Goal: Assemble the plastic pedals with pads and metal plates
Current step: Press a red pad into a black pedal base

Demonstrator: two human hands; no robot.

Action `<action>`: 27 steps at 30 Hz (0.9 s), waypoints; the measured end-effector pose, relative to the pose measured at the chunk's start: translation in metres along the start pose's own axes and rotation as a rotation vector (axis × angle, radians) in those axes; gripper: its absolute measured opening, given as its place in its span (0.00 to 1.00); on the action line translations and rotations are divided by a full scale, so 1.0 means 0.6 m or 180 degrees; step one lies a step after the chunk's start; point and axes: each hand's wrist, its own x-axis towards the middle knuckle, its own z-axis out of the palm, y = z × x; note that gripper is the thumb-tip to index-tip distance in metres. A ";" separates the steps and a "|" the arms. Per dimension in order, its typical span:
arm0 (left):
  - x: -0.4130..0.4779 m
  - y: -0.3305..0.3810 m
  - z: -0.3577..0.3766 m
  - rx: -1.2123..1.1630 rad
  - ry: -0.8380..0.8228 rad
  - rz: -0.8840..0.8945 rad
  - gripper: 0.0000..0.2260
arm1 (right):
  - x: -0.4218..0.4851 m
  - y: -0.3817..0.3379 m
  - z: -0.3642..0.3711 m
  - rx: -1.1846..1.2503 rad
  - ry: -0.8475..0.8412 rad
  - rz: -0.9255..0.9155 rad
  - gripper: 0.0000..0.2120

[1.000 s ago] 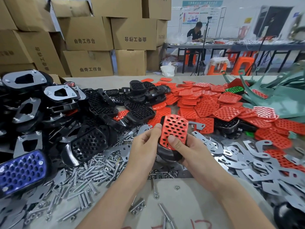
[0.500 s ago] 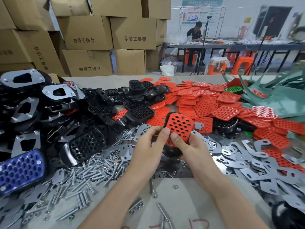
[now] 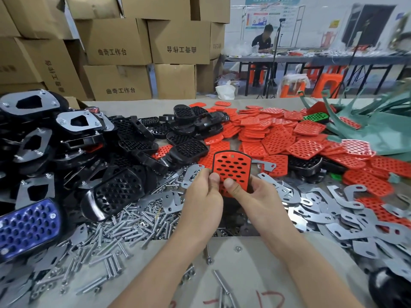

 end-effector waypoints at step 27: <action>0.012 0.004 -0.012 -0.1374 -0.0142 -0.0634 0.13 | -0.002 0.006 0.001 0.0010 -0.0406 -0.0016 0.18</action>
